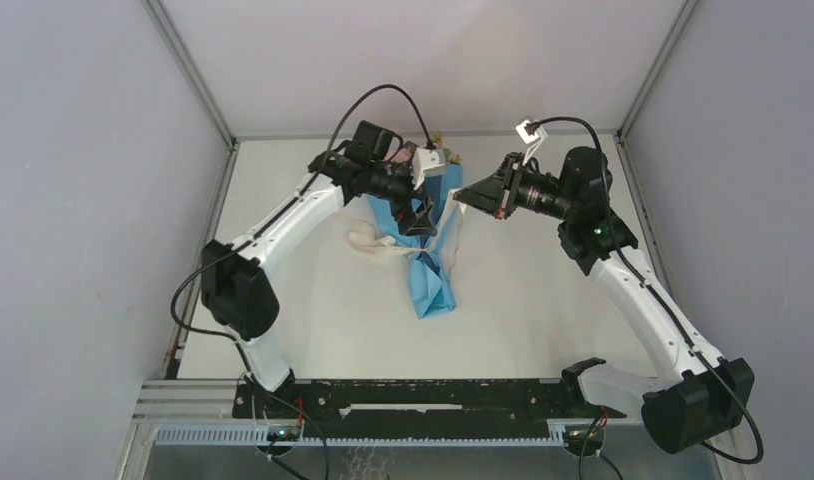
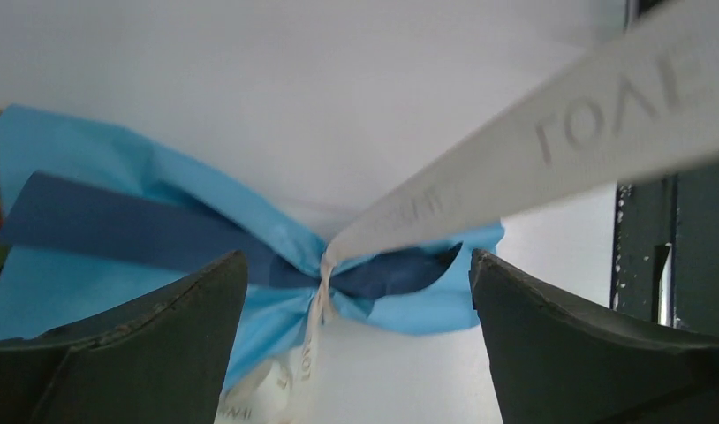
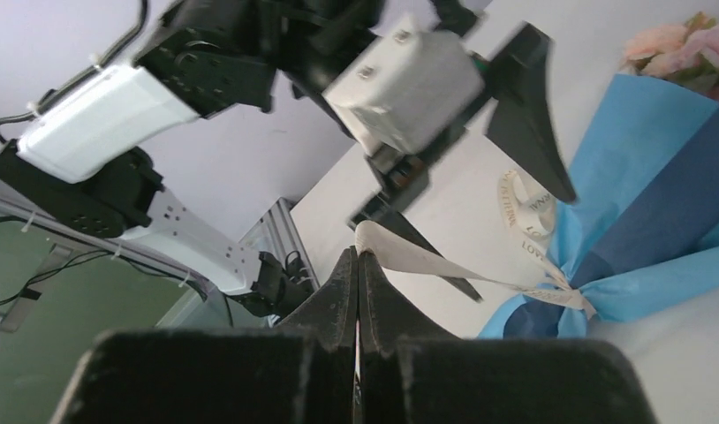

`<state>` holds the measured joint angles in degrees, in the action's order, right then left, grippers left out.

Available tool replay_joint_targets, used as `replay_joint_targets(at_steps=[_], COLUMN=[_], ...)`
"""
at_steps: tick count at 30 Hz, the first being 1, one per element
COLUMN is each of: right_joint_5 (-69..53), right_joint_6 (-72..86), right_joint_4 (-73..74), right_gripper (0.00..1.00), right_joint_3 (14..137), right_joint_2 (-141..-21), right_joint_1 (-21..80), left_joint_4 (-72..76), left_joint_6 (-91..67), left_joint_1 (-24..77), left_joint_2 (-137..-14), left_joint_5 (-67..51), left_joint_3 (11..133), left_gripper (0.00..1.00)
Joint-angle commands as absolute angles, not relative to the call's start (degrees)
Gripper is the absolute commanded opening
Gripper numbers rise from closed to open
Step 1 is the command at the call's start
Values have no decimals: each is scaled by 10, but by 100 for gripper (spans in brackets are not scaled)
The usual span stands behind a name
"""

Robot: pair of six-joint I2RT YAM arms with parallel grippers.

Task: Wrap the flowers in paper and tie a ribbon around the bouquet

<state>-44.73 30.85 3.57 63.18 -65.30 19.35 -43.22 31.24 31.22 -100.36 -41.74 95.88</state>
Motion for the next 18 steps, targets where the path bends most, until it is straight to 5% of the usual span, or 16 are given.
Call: replay_joint_targets(at_steps=[1, 4, 7, 8, 11, 12, 18], right_joint_5=[-479, -484, -483, -481, -470, -454, -141], right_joint_6=[325, 329, 322, 318, 298, 286, 165], right_joint_4=[-11, -17, -6, -3, 45, 70, 211], right_gripper=[0, 0, 0, 0, 0, 2, 46], right_joint_3=[650, 642, 638, 637, 635, 635, 592], right_joint_2=[-653, -653, -652, -651, -650, -648, -578], right_joint_1=[199, 199, 199, 200, 199, 200, 291], left_joint_4=[-379, -356, -346, -345, -346, -344, -277], left_joint_6=[280, 258, 232, 228, 222, 219, 153], left_joint_1=[341, 351, 350, 350, 350, 349, 325], left_joint_2=[-1031, -1046, -1062, -1063, -1064, -1064, -1080], left_joint_5=[-483, -484, -502, -512, -524, -513, -413], left_joint_3=[1004, 1010, 1025, 1026, 1023, 1022, 1016], left_gripper=[100, 97, 79, 68, 8, 1, 0])
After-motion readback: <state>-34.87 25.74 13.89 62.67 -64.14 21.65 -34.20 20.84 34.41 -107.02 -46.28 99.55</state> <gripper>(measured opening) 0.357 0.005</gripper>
